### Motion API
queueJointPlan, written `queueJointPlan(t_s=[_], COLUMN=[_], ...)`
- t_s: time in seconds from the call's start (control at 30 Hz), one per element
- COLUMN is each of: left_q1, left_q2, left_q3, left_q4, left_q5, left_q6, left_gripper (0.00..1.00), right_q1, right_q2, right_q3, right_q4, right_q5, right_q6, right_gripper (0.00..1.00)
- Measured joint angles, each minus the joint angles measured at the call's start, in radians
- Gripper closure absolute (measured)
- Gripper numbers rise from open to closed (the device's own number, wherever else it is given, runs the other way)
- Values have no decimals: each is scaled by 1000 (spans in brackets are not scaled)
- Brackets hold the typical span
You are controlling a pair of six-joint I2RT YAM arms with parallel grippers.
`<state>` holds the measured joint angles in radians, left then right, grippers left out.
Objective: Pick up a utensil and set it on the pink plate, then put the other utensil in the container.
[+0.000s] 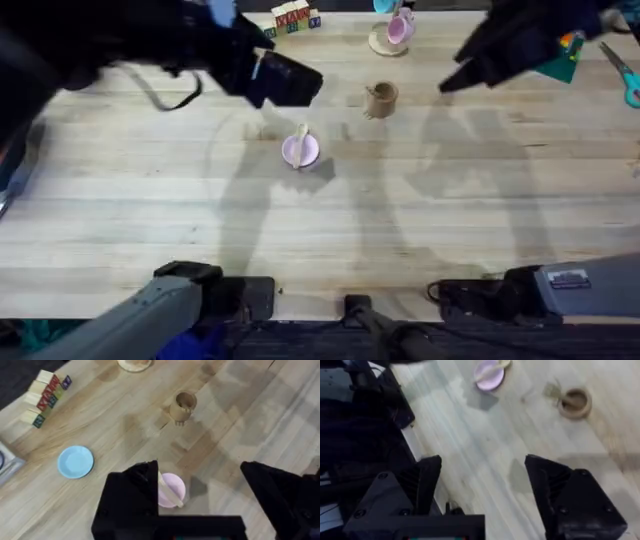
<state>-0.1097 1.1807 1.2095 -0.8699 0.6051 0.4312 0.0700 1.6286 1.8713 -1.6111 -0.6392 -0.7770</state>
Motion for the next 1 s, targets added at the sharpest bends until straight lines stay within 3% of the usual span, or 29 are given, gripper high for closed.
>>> queueJointPlan(t_s=[0.27, 0.4, 0.53, 0.77, 1.0], left_q1=[0, 0, 0, 0, 0], left_q2=[-233, -282, -285, -293, -291], left_q3=[0, 18, 103, 200, 223], left_q4=[-189, -315, -415, -444, -451], left_q5=[-82, -134, -175, -192, -194], left_q6=[-69, -106, -127, -137, -152], left_gripper=[8, 8, 8, 8, 8], right_q1=[0, 0, 0, 0, 0], right_q2=[-156, -215, -275, -366, -448], right_q3=[3, 3, 3, -1, -133], right_q4=[-6, -6, -6, -6, -6], right_q5=[143, 208, 236, 251, 251], right_q6=[151, 240, 281, 346, 362], right_gripper=[5, 5, 5, 5, 5])
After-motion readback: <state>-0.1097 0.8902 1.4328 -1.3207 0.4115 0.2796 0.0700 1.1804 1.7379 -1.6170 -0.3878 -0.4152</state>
